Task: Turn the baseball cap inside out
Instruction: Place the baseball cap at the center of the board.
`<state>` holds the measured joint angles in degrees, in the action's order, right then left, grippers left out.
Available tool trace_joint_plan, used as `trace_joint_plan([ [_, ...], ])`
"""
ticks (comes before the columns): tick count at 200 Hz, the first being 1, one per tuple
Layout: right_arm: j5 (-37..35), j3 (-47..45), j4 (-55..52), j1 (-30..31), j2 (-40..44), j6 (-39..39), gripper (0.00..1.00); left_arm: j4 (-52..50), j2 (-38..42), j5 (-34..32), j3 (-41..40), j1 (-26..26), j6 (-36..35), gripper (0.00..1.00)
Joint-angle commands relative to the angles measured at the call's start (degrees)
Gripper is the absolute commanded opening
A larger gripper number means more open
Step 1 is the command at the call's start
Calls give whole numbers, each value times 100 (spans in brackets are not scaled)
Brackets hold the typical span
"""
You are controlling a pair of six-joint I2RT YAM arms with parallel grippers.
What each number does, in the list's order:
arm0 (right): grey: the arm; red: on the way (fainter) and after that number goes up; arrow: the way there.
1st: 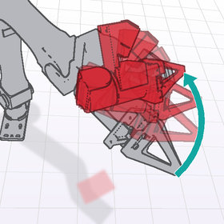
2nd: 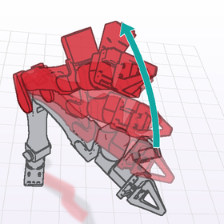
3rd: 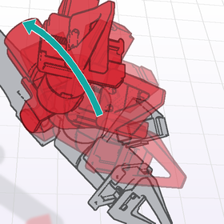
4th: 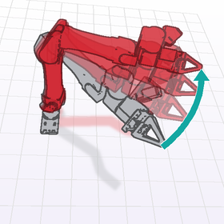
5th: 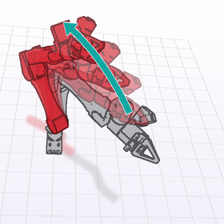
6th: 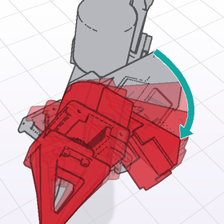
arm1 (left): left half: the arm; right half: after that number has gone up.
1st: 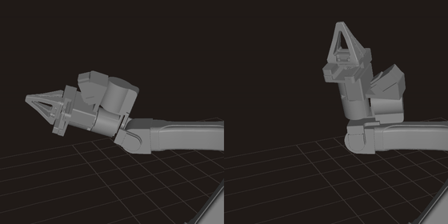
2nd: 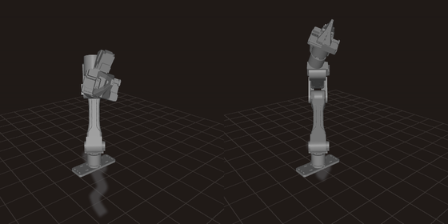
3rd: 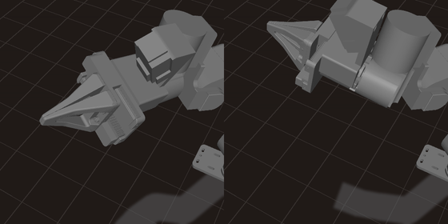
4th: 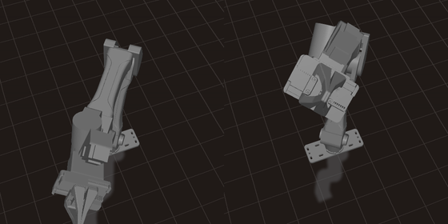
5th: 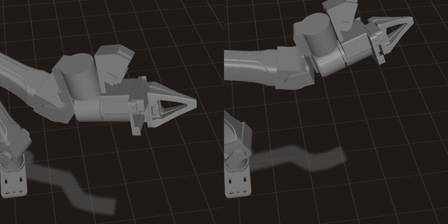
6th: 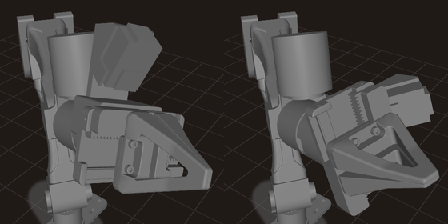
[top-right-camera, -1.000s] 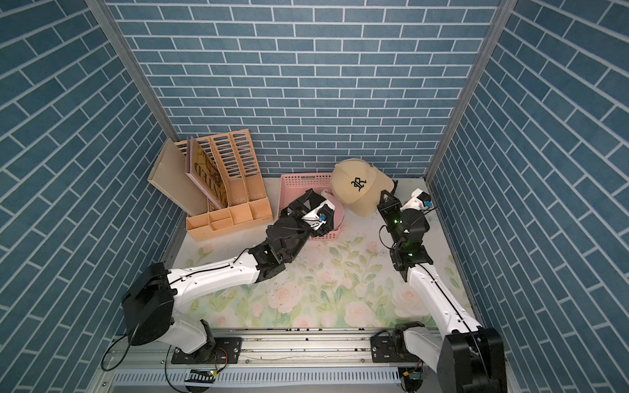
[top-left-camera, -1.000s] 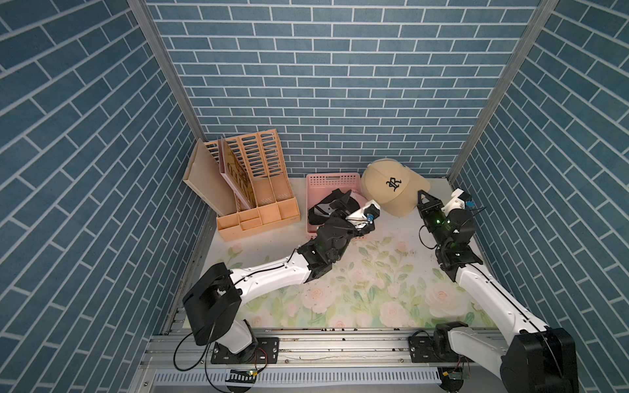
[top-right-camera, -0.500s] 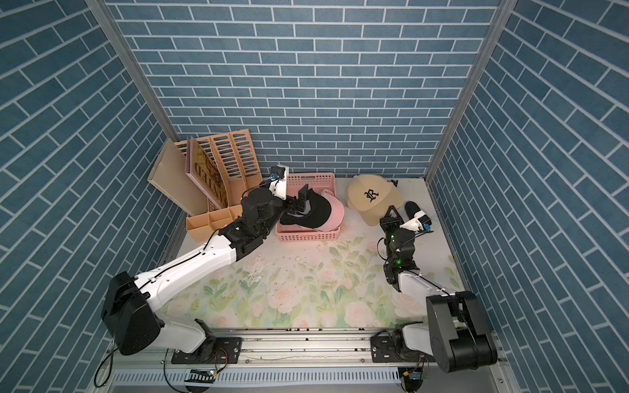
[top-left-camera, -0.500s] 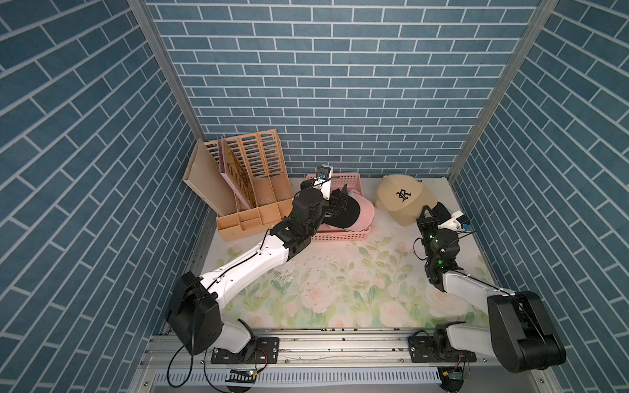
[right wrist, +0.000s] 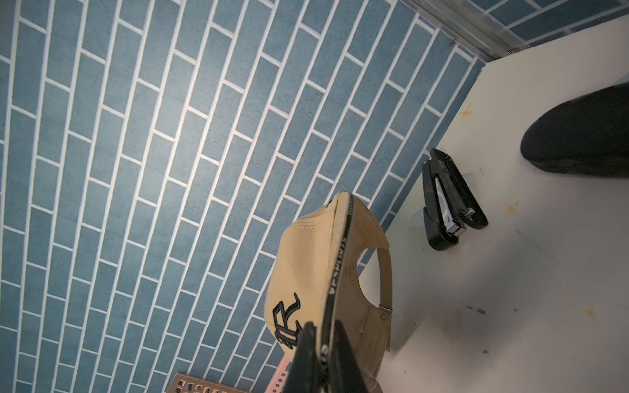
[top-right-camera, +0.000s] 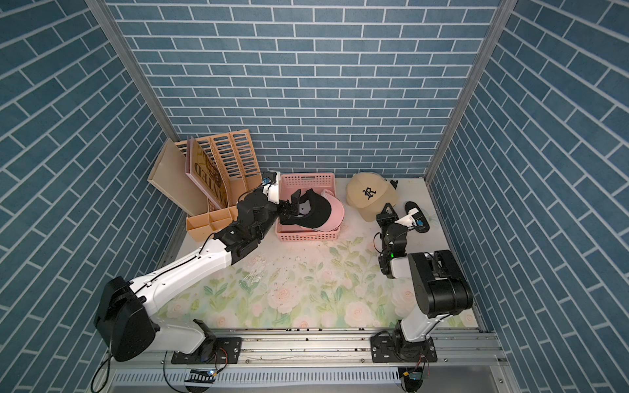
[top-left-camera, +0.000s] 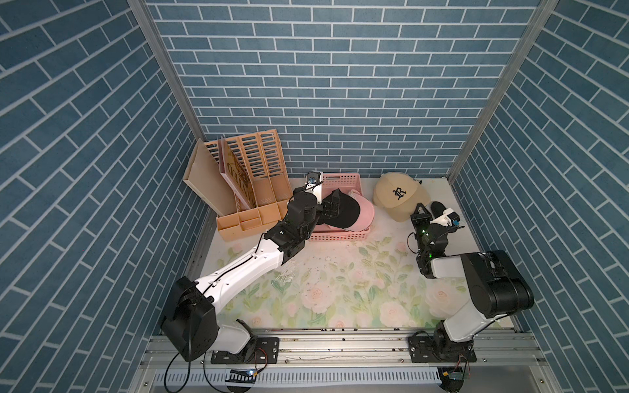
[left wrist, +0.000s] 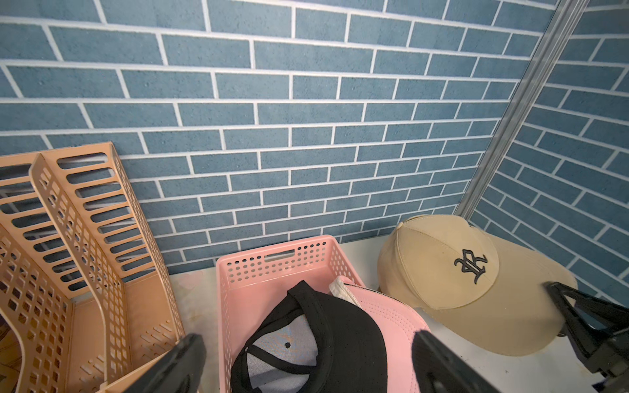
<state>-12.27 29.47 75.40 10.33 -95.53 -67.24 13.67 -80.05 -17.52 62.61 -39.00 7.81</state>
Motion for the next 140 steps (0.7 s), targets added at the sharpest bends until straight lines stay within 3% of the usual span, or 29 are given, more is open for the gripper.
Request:
trace_joint_plan([
  [1, 67, 276, 937, -18, -231, -389, 0, -2, 129, -126, -169, 33, 45, 99],
  [42, 121, 734, 1038, 29, -755, -620, 0, 57, 205, -175, -215, 68, 35, 99],
  [140, 137, 419, 1388, 223, -1417, -858, 0, 4, 385, -234, -290, 86, 0, 99],
])
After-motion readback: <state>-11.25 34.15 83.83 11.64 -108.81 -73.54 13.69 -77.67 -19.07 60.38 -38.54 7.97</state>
